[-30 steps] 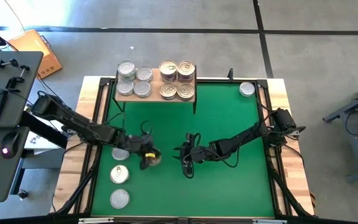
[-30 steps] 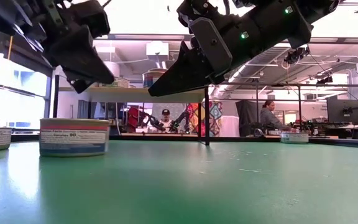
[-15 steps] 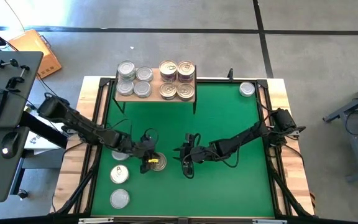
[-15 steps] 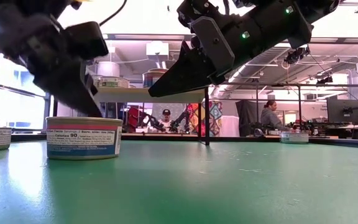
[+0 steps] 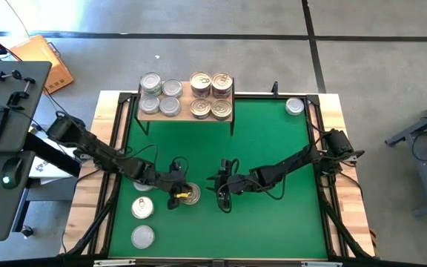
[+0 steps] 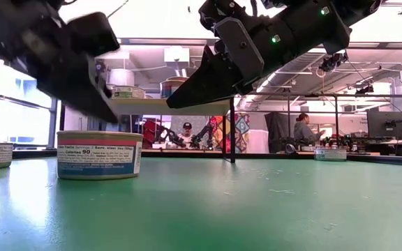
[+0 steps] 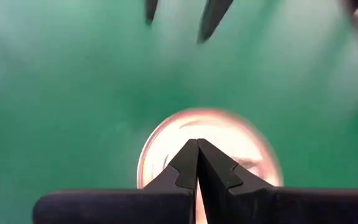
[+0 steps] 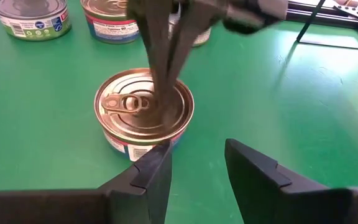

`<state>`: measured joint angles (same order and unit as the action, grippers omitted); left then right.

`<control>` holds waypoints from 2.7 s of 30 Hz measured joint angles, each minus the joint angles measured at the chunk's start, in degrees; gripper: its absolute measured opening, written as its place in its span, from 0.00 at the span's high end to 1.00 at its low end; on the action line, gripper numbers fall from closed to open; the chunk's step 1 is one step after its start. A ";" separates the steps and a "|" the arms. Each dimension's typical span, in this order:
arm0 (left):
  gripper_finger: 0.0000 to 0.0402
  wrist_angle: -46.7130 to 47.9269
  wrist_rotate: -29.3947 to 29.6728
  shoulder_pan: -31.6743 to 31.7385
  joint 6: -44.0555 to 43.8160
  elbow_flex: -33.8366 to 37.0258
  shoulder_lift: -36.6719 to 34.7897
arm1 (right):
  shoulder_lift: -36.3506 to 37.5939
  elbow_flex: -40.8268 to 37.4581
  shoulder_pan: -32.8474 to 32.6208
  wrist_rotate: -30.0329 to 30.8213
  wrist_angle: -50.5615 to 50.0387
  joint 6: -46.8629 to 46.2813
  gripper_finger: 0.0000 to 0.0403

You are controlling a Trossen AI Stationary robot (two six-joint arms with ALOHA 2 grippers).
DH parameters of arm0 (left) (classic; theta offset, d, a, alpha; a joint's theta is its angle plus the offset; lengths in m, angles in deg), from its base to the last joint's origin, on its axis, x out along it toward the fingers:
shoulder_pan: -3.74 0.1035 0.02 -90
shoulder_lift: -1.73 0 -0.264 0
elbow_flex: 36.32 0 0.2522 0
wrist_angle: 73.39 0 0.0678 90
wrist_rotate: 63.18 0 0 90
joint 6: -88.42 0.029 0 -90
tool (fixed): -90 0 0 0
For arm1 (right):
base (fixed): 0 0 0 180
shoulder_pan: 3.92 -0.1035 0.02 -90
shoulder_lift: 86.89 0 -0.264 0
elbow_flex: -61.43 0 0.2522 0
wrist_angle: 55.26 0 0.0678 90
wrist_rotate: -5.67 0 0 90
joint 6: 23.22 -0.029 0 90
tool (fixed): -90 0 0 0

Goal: Stack canned seafood by type on shelf
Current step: Stack the blue-pink tuna can on the other blue-pink tuna can on the shelf

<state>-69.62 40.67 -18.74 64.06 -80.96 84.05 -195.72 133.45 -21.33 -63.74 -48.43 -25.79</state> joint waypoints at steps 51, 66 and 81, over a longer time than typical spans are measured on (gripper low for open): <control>1.00 -1.57 3.60 3.64 6.12 4.44 0.66 | -6.16 7.85 0.91 -6.74 0.73 22.13 0.29; 1.00 -2.24 3.80 3.74 6.03 4.37 0.64 | -6.19 17.53 7.87 -20.66 -17.08 24.87 0.15; 1.00 -2.22 3.84 3.72 6.05 4.31 0.60 | -8.72 17.53 9.36 -22.55 -18.75 27.02 0.25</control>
<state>-71.84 44.51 -15.02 70.11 -76.64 84.65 -204.44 150.98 -11.97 -86.29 -67.19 1.24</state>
